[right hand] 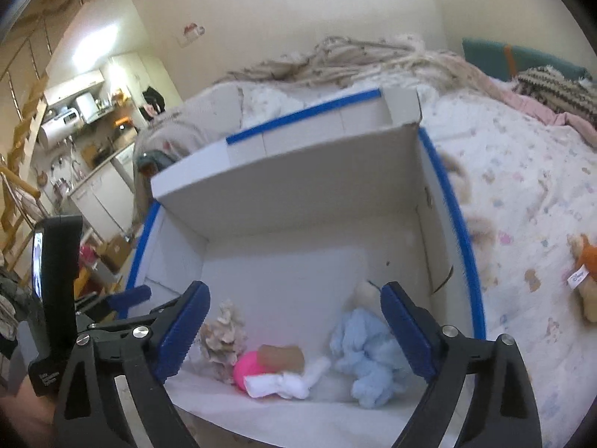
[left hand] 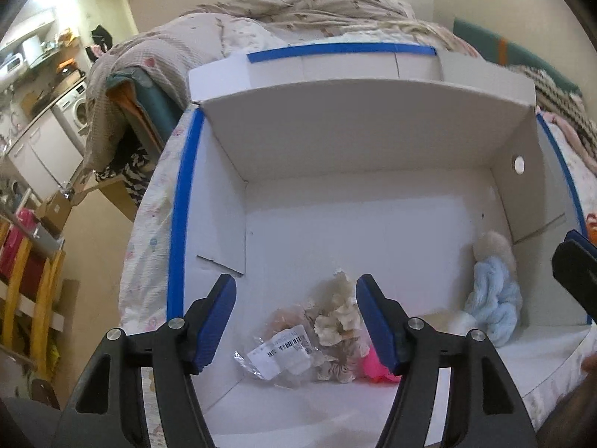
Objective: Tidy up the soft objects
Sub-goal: 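Raise both tools out of the box and back away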
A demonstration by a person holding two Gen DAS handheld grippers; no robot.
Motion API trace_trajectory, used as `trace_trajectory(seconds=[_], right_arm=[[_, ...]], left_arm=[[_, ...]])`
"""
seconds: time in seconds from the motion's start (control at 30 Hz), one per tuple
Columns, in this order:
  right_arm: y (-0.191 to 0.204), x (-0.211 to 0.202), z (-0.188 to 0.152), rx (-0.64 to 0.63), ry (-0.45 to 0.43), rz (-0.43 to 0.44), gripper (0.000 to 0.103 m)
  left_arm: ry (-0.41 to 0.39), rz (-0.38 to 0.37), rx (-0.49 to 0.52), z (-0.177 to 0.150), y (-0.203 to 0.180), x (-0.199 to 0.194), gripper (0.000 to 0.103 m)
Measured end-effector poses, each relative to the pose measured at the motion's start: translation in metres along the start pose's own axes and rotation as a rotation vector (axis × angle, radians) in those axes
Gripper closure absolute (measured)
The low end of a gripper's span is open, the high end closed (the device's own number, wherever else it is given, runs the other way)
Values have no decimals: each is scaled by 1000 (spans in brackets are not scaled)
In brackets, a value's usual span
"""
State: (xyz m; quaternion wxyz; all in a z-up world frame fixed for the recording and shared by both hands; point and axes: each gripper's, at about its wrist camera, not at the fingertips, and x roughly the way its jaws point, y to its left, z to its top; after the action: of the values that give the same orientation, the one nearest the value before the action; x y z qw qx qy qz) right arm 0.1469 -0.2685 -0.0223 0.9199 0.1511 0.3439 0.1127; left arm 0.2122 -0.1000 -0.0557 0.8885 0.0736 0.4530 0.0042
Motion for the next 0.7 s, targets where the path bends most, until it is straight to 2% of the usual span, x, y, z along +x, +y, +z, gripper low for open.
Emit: trace_trajectory(seconds=[0.03,0.17,0.43,0.7], right_arm=[[0,-1,0,1,-11,-8,0],[-1,-5,0,-2,-47,-24,0],[-5,-6,-5,1,-34,-60,0],[1,-27,-14,-13,-39,-76,0]], left_arm=[[-3,-16,-9,0,2,-2,39],[-8,-19,-25,-1,9,-7,39],[2,-60,-31,-7,16,-12,39],[-3,-53,-67,-14,32,-24,39]])
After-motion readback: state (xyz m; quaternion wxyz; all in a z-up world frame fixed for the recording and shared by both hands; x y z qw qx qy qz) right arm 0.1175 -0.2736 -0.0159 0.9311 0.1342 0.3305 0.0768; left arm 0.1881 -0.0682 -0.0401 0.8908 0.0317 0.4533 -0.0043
